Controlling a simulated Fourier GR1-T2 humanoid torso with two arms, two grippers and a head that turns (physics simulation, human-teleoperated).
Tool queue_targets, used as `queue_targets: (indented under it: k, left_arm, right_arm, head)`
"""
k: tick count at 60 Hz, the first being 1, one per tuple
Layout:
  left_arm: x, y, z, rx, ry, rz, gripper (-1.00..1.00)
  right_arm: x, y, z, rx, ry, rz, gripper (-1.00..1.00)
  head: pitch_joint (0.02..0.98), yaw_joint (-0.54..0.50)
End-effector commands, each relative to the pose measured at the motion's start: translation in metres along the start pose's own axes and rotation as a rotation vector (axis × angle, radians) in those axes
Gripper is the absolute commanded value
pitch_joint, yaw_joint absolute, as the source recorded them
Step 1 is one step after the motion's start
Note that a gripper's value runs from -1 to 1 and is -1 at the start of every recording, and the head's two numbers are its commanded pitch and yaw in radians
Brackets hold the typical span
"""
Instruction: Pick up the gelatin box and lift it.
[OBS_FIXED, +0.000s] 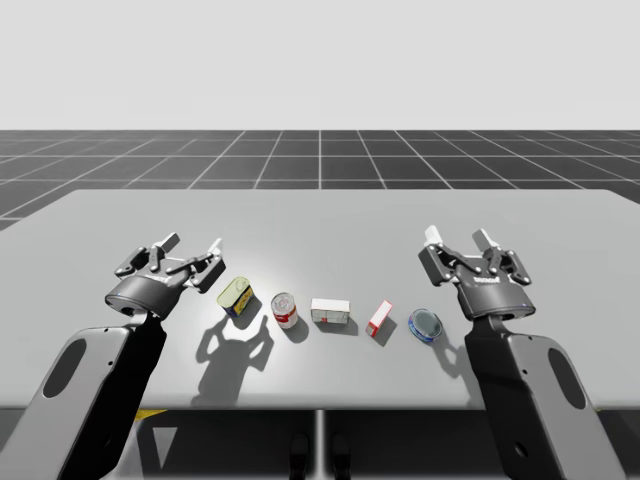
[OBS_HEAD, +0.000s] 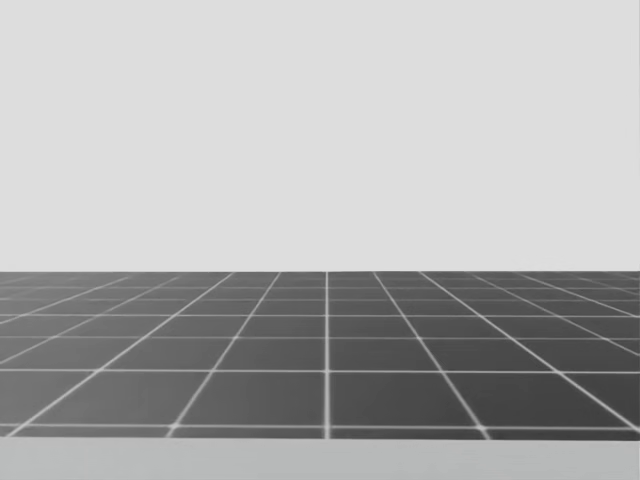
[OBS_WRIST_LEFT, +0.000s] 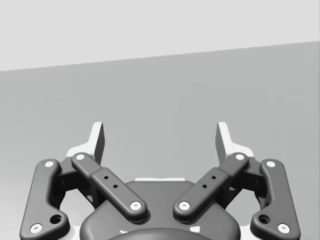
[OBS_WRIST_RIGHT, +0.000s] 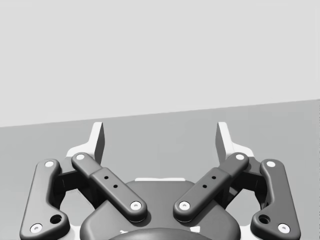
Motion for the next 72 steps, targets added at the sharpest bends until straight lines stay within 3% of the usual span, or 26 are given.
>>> queue_targets:
  k: [1, 5, 6, 7, 8, 19, 38, 58, 72]
  left_arm:
    - [0.0001, 0.0002, 0.0, 0.0, 0.0, -0.001, -1.0]
    - [0.0002, 0.0003, 0.0, 0.0, 0.0, 0.0, -1.0]
    - [0.0002, 0.0003, 0.0, 0.0, 0.0, 0.0, -1.0]
    - [0.0002, 0.0004, 0.0001, 0.001, 0.0, 0.0, -1.0]
    - [0.0002, 0.0004, 0.0001, 0.001, 0.0, 0.0, -1.0]
    - [-0.0001, 0.0004, -0.0001, 0.001, 0.003, -0.001, -1.0]
    - [-0.0017, 0.0016, -0.0016, 0.002, 0.016, -0.013, -1.0]
    - [-0.0023, -0.0009, -0.0031, -0.009, 0.019, -0.031, -1.0]
    - [-0.0026, -0.0057, -0.0032, -0.02, 0.019, -0.042, -1.0]
  right_arm:
    - [0.0002, 0.0022, 0.0021, 0.006, -0.021, -0.008, -1.0]
    - [0.0013, 0.0018, 0.0014, 0.041, -0.006, -0.03, -1.0]
    - [0.001, 0.0021, 0.0012, 0.039, -0.005, -0.029, -1.0]
    - [0.0012, 0.0022, -0.0002, 0.031, 0.031, 0.003, -1.0]
    - [0.0013, 0.0018, 0.0, 0.033, 0.033, 0.01, -1.0]
    - [0.0012, 0.001, 0.0002, 0.036, 0.024, -0.003, -1.0]
    - [0.0013, 0.0002, -0.0012, 0.047, 0.046, -0.014, -1.0]
    - [0.0006, 0.0014, -0.0018, 0.063, 0.059, -0.007, -1.0]
    - [0.0016, 0.0029, -0.002, 0.063, 0.069, -0.011, -1.0]
  head:
    - [0.078, 0.01]
    - [0.085, 0.01]
    - [0.087, 0.01]
    - [0.096, 0.01]
    - [0.1, 0.01]
    - [0.212, 0.02]
    - [0.53, -0.01]
    - [0.808, -0.15]
    - [0.896, -0.21]
